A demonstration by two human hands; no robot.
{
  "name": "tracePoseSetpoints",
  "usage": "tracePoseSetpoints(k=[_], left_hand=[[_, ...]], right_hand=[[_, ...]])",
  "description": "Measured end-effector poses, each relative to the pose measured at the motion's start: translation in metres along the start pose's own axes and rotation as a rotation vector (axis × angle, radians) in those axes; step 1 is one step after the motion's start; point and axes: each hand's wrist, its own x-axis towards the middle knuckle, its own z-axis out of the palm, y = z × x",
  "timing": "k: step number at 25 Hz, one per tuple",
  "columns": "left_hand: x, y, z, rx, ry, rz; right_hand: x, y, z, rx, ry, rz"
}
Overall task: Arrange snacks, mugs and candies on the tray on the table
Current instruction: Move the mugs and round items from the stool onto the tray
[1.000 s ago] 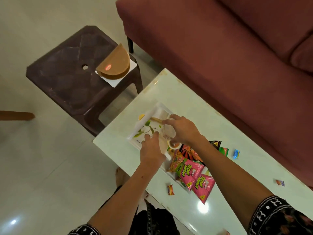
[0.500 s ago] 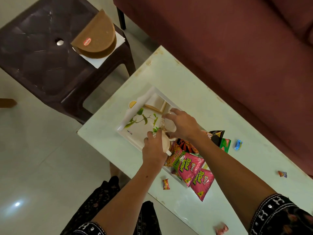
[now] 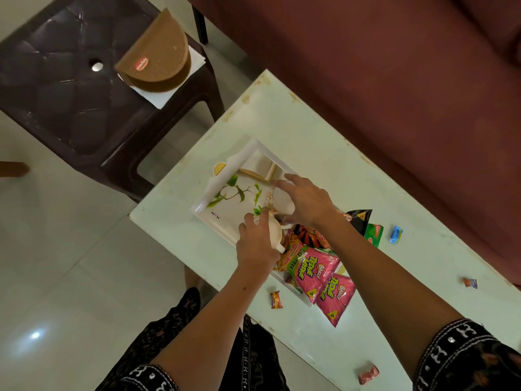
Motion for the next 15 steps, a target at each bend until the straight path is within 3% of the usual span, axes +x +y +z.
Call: tracePoseSetpoints(k=[8, 15], left_hand=[[-0.016, -0.015, -0.065, -0.140, 0.023, 0.003], [-0.041, -0.029, -0.168, -0.316, 0.227, -0.013]], right_hand=[[-0.051, -0.011, -0.032, 0.273, 0.218, 0.161], [-0.077, -0.074, -0.095, 0.509, 0.398, 0.158]])
